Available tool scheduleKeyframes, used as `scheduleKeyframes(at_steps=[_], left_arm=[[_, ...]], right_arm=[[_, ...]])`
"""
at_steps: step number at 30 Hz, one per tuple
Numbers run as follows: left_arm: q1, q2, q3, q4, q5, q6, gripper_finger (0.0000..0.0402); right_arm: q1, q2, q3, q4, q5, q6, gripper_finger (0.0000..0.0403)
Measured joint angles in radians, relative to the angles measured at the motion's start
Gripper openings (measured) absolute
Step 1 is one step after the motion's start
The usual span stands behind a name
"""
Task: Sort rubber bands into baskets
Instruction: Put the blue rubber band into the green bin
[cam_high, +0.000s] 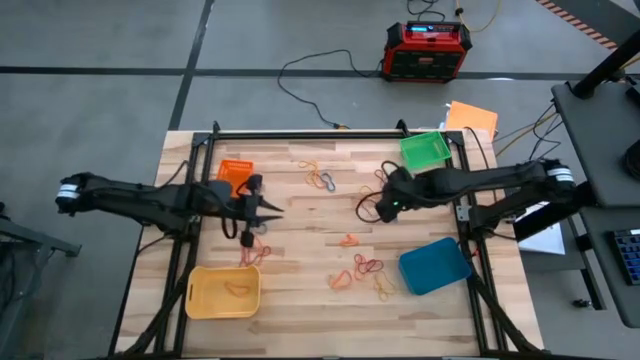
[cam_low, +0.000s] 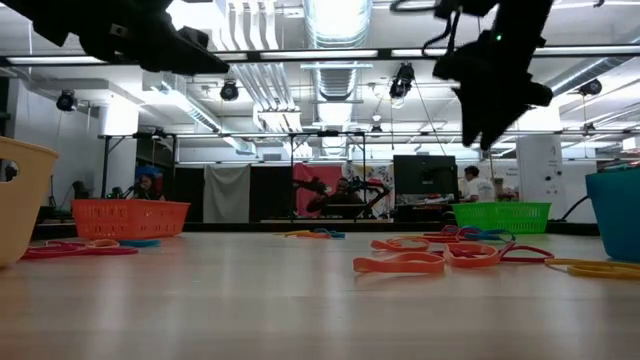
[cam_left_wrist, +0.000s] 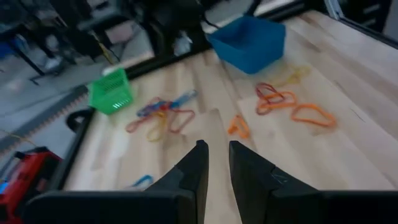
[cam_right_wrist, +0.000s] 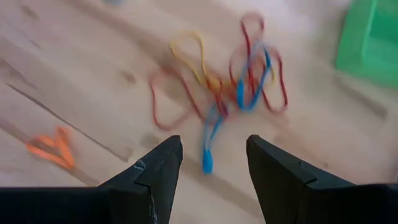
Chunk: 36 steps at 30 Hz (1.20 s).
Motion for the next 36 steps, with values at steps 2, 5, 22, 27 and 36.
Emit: scheduleKeyframes(at_steps=[2, 5, 22, 27, 36], left_arm=[[0.015, -0.03, -0.006, 0.006, 0.0, 0.014, 0.0048], [0.04, -0.071, -0.026, 0.027, 0.0, 0.02, 0.0048], [0.094, -0.13, -0.078, 0.101, -0.067, -0.096, 0.0048], [0.094, -0.129, -0.078, 0.101, -0.102, -0.096, 0.0048], [0.094, -0.128, -0.078, 0.111, -0.137, -0.096, 0.0048]], right_arm=[[0.0, 0.041, 0.004, -0.01, -0.031, 0.006, 0.0176], [-0.011, 0.082, -0.007, -0.009, -0.088, 0.006, 0.0176], [-0.33, 0.177, -0.025, 0.151, -0.143, -0.32, 0.0176], [-0.347, 0.24, -0.025, 0.171, -0.183, -0.359, 0.0176], [-0.347, 0.278, -0.025, 0.164, -0.212, -0.361, 0.0176]])
